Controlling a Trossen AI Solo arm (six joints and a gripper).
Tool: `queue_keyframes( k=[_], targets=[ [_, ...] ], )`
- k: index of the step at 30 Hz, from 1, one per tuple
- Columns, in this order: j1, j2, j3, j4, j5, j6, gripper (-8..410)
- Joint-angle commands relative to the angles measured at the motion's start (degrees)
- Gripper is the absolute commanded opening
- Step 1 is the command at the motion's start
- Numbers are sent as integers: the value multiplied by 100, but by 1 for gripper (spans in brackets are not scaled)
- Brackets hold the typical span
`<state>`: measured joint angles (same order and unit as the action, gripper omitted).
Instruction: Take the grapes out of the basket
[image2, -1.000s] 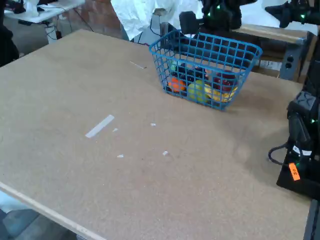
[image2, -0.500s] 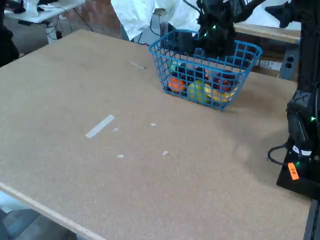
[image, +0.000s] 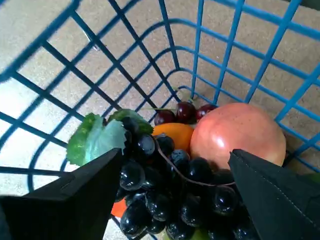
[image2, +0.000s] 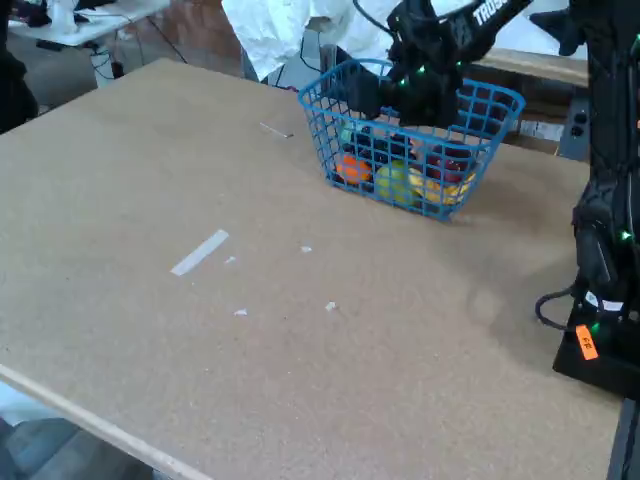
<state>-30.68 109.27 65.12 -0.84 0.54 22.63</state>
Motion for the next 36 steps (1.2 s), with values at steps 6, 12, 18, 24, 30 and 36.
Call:
queue_keyframes(
  k=[6,12,18,24,30,36],
  targets=[
    [-55,55,22,7,-216,-1145,297],
    [-74,55,291,-205,-216,-1615,297],
    [-74,57,719,-503,-306,-2046,297],
    [-74,76,866,-656,-306,-2514,297],
    [-81,146,837,-730,-299,-2900,297],
    [-122,562,837,-885,-306,-3257,297]
  ],
)
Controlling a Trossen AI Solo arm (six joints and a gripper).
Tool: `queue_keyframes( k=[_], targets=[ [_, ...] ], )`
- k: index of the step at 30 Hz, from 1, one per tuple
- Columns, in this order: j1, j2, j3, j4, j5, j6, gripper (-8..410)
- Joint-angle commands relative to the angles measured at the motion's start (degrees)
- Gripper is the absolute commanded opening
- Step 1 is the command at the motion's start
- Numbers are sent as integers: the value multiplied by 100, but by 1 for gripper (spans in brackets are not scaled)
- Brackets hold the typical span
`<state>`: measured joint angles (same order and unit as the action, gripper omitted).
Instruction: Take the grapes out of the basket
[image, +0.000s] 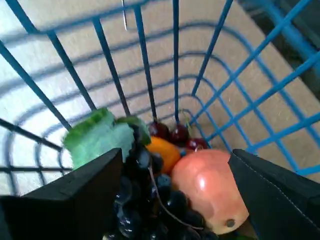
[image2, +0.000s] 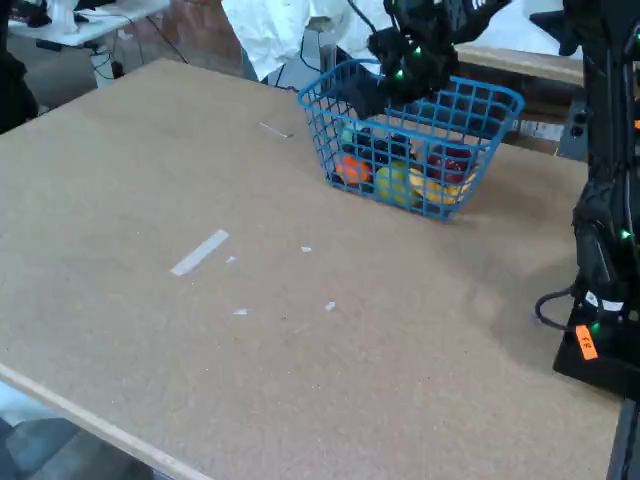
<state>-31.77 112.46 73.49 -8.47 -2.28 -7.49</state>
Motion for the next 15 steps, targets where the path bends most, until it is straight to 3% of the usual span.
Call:
queue_keyframes(
  k=[1,15],
  targets=[
    [-13,332,0,-136,-22,-308,297],
    [-13,748,0,-28,-37,-304,296]
  ],
)
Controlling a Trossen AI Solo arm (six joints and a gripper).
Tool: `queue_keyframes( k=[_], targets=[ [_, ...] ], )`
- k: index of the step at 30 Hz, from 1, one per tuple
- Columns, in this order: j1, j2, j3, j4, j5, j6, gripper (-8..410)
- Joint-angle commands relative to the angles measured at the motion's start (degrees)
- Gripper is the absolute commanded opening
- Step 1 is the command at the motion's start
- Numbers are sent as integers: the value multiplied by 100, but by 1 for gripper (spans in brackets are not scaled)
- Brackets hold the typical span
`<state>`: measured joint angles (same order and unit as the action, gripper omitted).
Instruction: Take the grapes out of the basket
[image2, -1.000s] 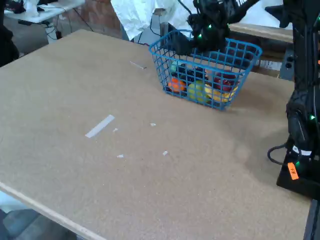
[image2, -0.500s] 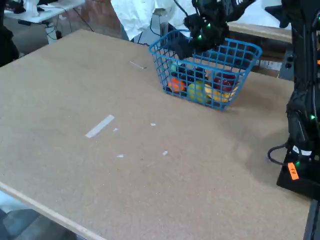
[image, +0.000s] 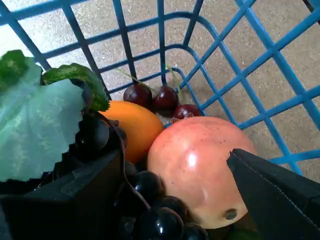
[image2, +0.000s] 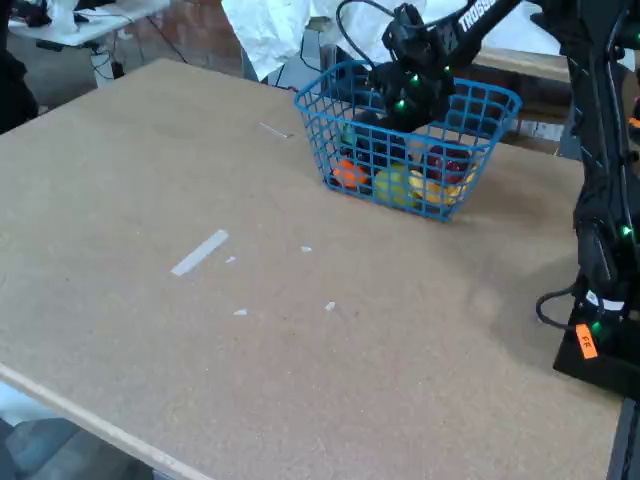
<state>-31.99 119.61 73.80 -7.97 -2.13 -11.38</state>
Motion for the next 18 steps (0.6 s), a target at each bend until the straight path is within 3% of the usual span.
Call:
queue_keyframes(
  k=[1,6,11,18],
  targets=[
    [9,24,-26,-68,-55,87,293],
    [9,-7,-9,22,-48,179,242],
    [-9,-79,-9,332,337,599,185],
    [-31,-229,-9,490,560,697,169]
  ],
)
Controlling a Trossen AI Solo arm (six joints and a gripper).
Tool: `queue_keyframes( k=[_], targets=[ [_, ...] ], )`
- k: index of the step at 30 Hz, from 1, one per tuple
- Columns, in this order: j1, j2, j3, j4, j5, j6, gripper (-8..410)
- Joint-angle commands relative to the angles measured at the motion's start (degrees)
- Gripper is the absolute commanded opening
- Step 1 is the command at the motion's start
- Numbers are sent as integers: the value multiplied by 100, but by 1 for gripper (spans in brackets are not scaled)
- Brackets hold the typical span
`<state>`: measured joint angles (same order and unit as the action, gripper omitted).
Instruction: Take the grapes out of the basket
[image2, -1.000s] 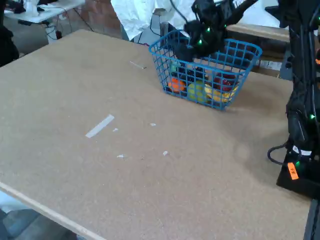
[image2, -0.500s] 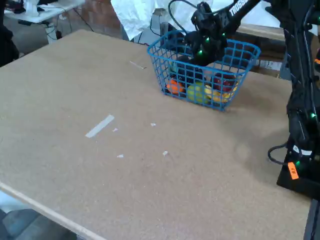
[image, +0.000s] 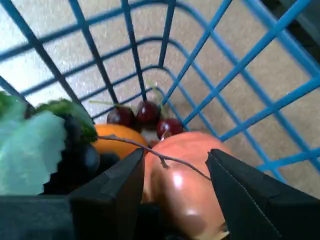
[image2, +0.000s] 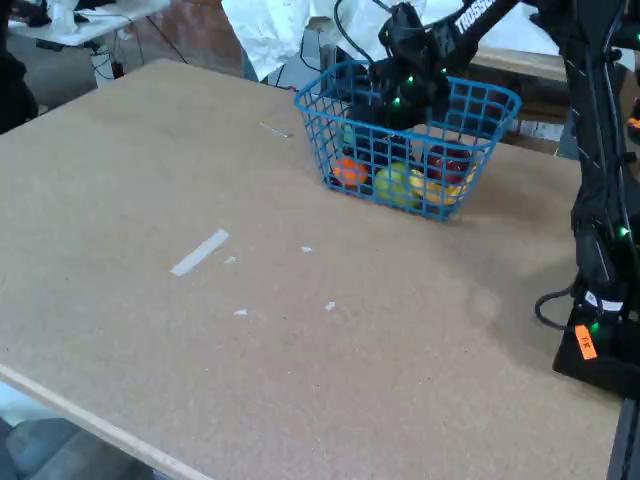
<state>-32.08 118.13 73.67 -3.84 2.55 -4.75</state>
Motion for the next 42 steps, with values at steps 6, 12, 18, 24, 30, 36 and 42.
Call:
queue_keyframes(
  k=[6,12,18,24,30,36,42],
  targets=[
    [-22,-216,4,195,120,61,169],
    [-22,-223,4,33,-76,48,180],
    [-24,-214,4,-7,-111,-730,239],
    [-24,-297,138,107,-192,-813,260],
    [-20,-363,863,-772,-2135,-656,260],
    [66,-363,1460,-1729,-2155,-1294,260],
    [79,-293,1458,-1878,-1110,-1526,260]
  ],
)
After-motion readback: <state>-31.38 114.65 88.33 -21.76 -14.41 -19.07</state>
